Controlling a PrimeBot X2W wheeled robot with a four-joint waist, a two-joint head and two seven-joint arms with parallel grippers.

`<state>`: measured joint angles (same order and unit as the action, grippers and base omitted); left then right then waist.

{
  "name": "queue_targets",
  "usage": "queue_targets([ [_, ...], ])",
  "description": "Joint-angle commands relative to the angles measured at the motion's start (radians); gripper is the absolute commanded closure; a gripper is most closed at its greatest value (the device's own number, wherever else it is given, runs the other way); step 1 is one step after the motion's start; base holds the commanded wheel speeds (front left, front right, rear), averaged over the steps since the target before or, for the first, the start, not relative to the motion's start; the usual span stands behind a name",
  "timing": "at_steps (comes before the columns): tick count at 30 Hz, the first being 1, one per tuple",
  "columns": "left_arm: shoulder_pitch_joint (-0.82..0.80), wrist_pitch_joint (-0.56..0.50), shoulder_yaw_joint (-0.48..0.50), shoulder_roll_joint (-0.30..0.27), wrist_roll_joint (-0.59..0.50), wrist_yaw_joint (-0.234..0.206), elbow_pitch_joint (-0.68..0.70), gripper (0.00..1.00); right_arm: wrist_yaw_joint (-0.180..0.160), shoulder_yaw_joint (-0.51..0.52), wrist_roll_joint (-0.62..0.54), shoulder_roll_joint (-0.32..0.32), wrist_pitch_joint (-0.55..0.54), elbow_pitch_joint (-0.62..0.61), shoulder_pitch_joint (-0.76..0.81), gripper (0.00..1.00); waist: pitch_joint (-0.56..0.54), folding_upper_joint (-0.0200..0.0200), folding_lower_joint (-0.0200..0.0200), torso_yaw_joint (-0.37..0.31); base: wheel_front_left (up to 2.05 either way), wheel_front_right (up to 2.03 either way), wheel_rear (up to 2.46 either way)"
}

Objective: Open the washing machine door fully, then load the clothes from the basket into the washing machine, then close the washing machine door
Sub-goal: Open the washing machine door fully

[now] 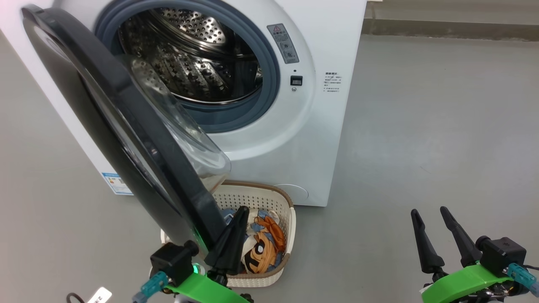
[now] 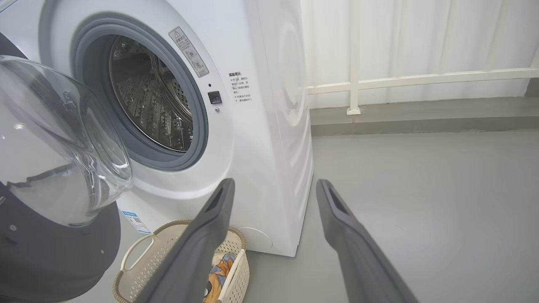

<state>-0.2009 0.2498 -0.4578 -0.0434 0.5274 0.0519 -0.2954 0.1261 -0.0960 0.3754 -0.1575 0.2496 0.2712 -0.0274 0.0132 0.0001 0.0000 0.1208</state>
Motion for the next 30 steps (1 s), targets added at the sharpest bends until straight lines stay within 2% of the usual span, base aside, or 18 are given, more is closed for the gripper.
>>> queue_targets([
  [1,-0.04,0.012,0.043,-0.007,0.009,-0.004,0.015,1.0,0.005,-0.021,-0.007,-0.013,0.012,-0.027,-0.016,0.0,0.0,-0.0001,0.0,0.003,0.0,0.0,0.0],
  [13,-0.012,0.012,0.059,-0.007,-0.002,-0.005,0.007,1.0,0.005,-0.017,-0.01,-0.018,0.012,-0.037,-0.014,0.0,-0.007,-0.0001,0.0,0.048,0.0,0.0,0.0],
  [30,0.044,0.012,0.07,-0.013,-0.039,-0.015,0.007,1.0,0.005,-0.018,-0.006,-0.02,0.012,-0.047,-0.001,0.0,-0.021,-0.0001,0.0,0.185,0.0,0.0,0.0],
])
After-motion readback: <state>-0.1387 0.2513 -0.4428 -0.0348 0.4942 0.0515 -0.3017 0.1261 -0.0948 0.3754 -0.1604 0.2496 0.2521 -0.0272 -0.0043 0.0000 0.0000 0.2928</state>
